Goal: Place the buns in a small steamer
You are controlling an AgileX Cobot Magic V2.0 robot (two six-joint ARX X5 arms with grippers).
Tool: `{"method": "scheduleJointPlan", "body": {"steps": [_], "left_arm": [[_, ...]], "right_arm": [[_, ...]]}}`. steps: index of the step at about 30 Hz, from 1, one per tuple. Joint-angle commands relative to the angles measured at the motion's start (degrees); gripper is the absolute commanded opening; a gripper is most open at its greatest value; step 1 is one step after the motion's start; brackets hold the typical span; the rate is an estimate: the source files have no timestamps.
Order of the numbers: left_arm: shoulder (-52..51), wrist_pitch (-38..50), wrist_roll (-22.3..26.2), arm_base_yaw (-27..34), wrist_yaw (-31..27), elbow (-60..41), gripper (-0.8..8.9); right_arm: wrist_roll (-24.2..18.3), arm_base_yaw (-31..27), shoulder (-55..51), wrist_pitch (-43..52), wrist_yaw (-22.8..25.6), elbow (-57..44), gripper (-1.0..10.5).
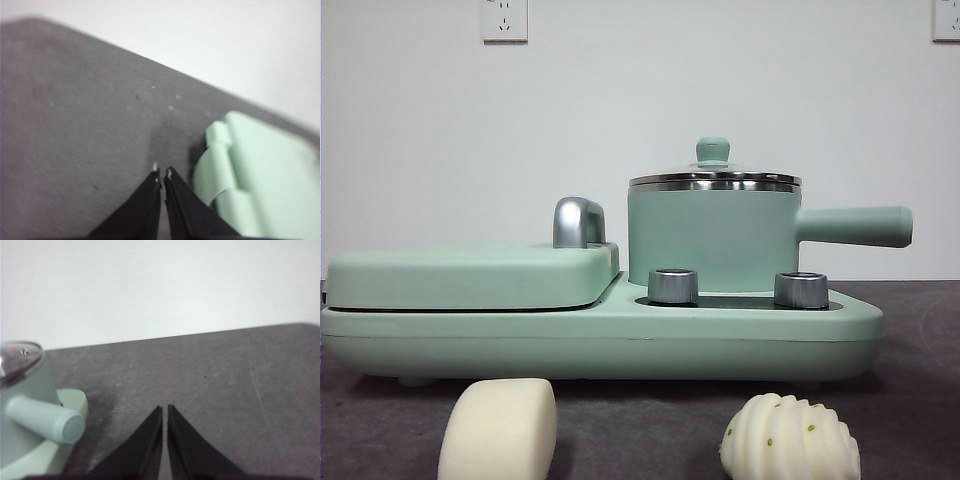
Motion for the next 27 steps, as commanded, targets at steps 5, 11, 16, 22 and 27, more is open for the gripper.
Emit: {"method": "scheduleJointPlan", "body": {"steps": [5,11,16,22,27], "left_arm": [[-0.02,6.19,-19.61,0.04,-0.02,-1.09,0.16],[0.09,14.4,-20.26,0.04,1.33,0.83,0.16],[2.58,11.78,-18.23,0.04,1.44,7.74,0.16],[11.37,7.54,-12.87,0.04,5.6,18.67,0.16],[21.03,2.99,-5.79,-0.31,12.28,28.79,0.16]], "right_arm": [[12.15,-0.07,-0.09,1.66,0.22,0.17,0.1],[16.9,-0.07,0.44,0.39,-1.51,5.46,0.1],[16.92,-0.07,5.16,-5.18,-5.14,14.01,0.1],[13.31,-0.07,16.22,-8.11,-14.25,25.24,0.1],[9.86,-0.04,25.24,-8.83,-21.31,33.18,0.1]]}}
